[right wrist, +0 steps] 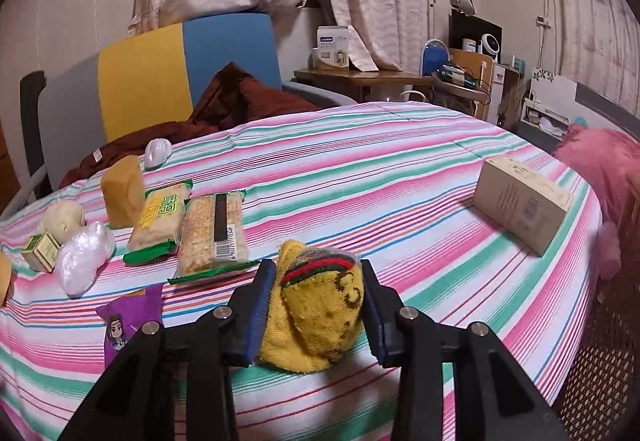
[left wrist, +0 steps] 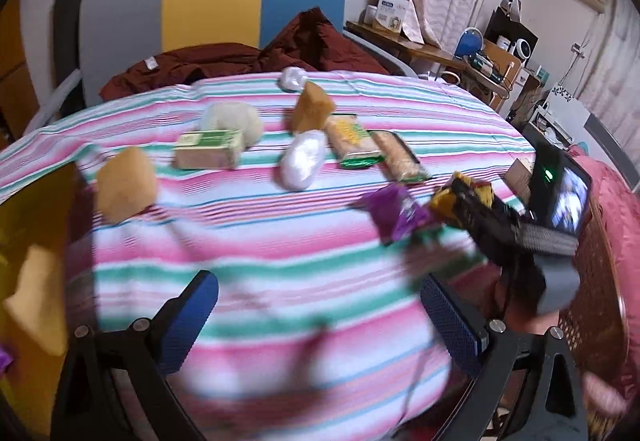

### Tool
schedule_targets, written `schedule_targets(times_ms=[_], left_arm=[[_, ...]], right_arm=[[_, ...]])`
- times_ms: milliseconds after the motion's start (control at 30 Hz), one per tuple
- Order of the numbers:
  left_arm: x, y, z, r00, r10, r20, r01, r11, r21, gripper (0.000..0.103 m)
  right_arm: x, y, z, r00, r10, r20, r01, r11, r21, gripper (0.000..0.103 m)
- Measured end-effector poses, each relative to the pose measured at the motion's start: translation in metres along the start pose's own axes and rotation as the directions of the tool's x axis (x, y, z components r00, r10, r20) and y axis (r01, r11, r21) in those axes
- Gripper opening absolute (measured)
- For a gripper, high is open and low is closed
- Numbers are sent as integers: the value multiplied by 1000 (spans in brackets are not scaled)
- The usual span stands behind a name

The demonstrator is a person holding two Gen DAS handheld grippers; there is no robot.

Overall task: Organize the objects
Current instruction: 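Grasp the yellow knitted pouch with the right gripper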

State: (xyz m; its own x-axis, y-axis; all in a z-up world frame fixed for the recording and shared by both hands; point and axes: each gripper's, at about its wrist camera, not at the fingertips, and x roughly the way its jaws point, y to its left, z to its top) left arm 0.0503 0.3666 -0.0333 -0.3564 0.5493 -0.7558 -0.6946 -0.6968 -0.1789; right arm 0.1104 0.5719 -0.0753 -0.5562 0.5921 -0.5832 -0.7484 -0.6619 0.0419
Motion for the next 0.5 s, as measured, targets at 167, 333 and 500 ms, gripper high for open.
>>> schedule_targets(times_ms=[167,333,500], left_arm=[[46,-26,22,998,-48,-45,47,999,-25,102],[79,-37,35,994,-87,-74,80,993,-81,95],[106,-46,43,984,-123,-131,111,989,-95,69]], right_arm=[[2,-7,1,1000,9,-7,-9,999,34,40],[3,-8,0,1000,8,-8,-8,999,44,40],[5,-9,0,1000,4,-11,-3,999,51,41]])
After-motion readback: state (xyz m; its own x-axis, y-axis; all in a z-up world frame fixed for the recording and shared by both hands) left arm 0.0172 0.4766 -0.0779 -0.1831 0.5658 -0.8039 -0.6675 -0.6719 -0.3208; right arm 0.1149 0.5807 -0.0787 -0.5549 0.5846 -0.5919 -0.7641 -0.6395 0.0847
